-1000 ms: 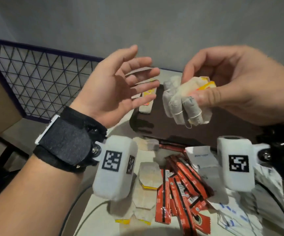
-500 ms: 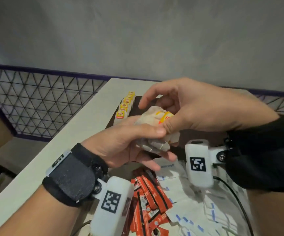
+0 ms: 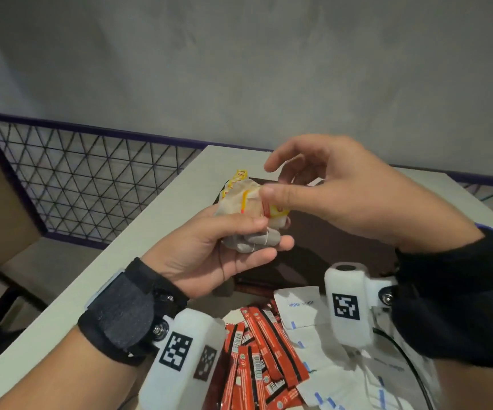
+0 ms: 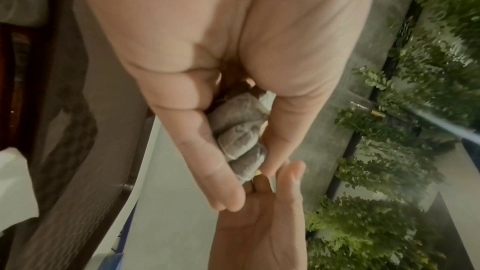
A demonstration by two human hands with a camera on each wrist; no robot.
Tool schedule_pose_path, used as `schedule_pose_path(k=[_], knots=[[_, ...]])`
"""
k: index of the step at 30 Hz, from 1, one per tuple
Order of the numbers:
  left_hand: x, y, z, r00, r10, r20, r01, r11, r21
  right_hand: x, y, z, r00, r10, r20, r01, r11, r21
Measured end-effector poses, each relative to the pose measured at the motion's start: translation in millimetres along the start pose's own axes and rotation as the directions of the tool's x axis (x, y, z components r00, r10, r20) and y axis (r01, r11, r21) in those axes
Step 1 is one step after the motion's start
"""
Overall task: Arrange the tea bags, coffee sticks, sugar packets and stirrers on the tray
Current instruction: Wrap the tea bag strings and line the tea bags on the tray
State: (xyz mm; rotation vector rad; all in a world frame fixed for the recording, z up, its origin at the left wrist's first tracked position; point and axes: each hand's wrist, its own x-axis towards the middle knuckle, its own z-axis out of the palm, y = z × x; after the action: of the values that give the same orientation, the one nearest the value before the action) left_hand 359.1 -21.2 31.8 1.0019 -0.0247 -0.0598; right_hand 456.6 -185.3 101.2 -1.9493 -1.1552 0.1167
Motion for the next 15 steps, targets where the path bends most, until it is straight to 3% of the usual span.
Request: schedule_pose_path(k=[3, 10, 15], knots=[[-2.0, 5.6, -1.4, 0.999, 0.038, -0.038, -0.041, 0.996, -0.075, 0.6, -0.4, -2.8, 0.999, -0.026, -0.034, 0.028, 0.998, 0.058], [-3.7, 9.7, -5.0, 0.996, 0.074, -0.054, -0.081, 0.986, -0.143, 4.5, 9.2, 1.4, 0.999, -0.019, 0.045, 0.016, 0.998, 0.063], [-3.0, 10.3, -4.0, 0.995, 0.075, -0.062, -0.083, 0.987, -0.134, 6.7, 10.3, 5.3, 0.998, -0.054, -0.036, 0.056, 0.996, 0.063]])
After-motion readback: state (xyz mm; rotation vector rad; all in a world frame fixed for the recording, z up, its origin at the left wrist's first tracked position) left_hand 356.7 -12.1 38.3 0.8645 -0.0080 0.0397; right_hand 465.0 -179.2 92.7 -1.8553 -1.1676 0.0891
